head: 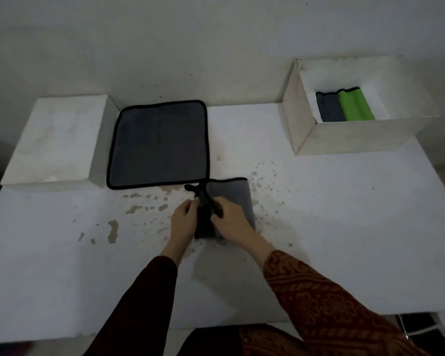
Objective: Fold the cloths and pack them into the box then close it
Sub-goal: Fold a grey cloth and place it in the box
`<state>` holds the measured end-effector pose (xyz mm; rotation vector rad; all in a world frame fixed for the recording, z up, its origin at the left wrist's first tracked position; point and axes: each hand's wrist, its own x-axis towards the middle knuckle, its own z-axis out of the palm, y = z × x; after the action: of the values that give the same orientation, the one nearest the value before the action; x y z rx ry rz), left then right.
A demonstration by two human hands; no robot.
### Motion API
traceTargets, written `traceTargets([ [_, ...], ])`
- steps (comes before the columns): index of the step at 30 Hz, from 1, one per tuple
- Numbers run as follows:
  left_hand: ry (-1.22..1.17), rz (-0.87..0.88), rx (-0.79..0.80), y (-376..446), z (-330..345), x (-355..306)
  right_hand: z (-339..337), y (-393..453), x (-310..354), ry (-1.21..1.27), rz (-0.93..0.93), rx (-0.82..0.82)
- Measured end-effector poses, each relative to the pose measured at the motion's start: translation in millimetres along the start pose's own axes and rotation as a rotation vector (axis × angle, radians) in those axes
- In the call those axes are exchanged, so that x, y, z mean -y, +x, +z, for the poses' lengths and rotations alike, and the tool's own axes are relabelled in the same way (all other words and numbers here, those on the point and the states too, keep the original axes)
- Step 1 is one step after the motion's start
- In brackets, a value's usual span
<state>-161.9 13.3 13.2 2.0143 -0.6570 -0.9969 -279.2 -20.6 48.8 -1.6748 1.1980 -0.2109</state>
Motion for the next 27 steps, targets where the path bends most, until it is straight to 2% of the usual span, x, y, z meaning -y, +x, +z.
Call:
traceTargets([
  [3,-0.016,-0.021,0.021,2.2,0.1,-0.5,10.9,2.4,-2.1,-0.014,-0.012,0.117],
  [5,0.036,-0.006,0.027,3.9,1.3,0.3,10.0,0.6,-8.9,-0.056,-0.05,0.111],
  [6,0.077,0.012,0.02,4.5,2.1,1.5,7.9,-1.8,-13.6,-0.087,-0.068,0.038],
  [9,0.187,0.056,-0.042,4.9,5.0,4.9,-2.2,-9.2,-33.9,-0.272,-0.092,-0.362],
  [11,0.182,0.043,-0.071,3.6,6.7,4.6,-10.3,-13.0,-46.1,-0.313,0.01,-0.485],
  [13,0.124,0.014,-0.089,2.6,6.7,4.0,-15.7,-11.2,-52.7,-0.152,0.206,-0.389],
  [15,0.056,-0.013,-0.095,3.0,4.8,5.1,-15.7,-6.9,-55.6,-0.001,0.304,-0.255],
  [19,0.021,-0.057,-0.043,7.2,0.4,7.6,-6.2,-4.8,-39.5,0.04,0.186,-0.327],
  [22,0.026,-0.061,-0.015,10.5,-3.1,7.2,10.3,-3.8,-19.8,-0.092,0.045,-0.335],
  [27,-0.058,-0.098,0.025,12.7,-7.6,1.3,42.8,-4.1,-3.8,-0.241,-0.013,0.028],
])
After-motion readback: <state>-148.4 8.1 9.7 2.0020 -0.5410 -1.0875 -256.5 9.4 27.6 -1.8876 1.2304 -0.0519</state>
